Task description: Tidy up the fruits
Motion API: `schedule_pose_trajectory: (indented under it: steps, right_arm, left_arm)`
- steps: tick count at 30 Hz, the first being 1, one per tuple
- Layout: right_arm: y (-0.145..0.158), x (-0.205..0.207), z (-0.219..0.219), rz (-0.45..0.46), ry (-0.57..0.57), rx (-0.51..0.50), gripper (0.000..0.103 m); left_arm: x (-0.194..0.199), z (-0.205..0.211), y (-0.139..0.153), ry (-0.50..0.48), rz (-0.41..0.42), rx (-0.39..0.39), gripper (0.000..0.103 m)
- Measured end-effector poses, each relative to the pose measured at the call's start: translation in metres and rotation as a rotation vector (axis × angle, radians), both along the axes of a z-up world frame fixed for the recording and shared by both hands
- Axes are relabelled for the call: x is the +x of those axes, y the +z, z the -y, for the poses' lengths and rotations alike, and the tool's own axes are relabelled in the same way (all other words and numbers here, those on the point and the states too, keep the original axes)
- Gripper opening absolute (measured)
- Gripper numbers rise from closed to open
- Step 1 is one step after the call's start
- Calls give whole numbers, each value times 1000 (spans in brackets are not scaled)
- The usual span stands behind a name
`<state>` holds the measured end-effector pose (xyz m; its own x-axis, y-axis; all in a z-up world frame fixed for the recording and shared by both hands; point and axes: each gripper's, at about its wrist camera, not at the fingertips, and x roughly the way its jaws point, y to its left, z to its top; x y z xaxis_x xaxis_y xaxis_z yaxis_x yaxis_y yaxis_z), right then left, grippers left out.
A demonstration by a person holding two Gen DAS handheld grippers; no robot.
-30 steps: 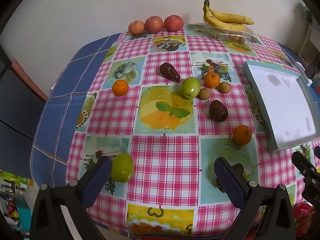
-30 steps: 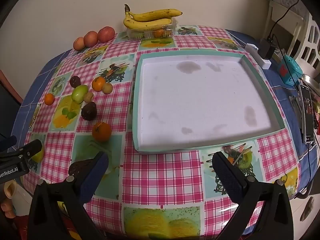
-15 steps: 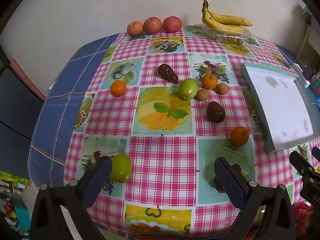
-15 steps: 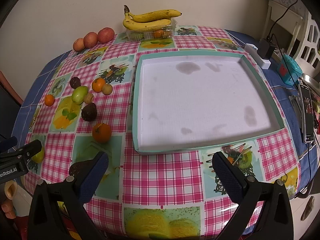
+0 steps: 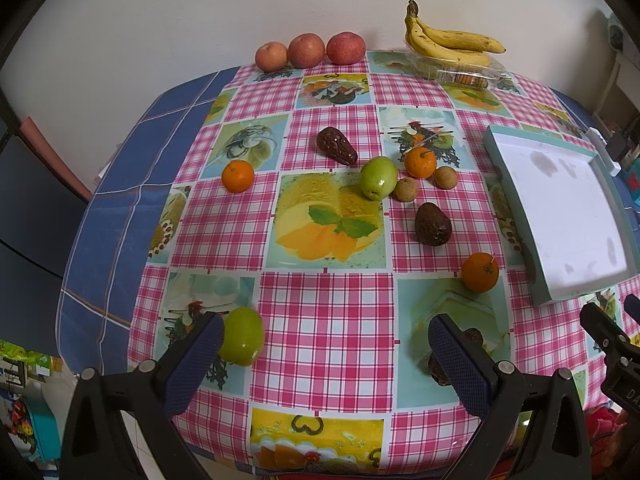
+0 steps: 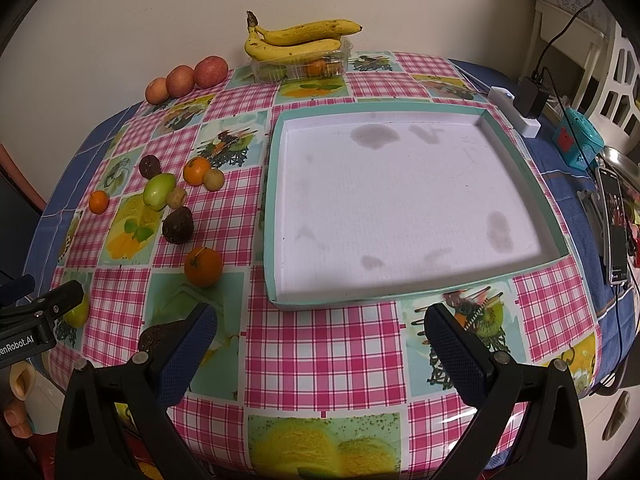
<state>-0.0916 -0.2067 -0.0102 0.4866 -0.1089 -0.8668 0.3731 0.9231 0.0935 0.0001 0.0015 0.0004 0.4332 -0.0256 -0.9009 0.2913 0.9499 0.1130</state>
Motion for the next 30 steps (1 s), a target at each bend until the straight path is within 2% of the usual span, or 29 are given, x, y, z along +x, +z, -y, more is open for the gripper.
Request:
schedule_pose_trajectory:
  steps: [30]
  right_arm:
    - [0,1,0,0,-1,2,103]
  left_arm:
    - [1,-4,1,5,-4,0,103]
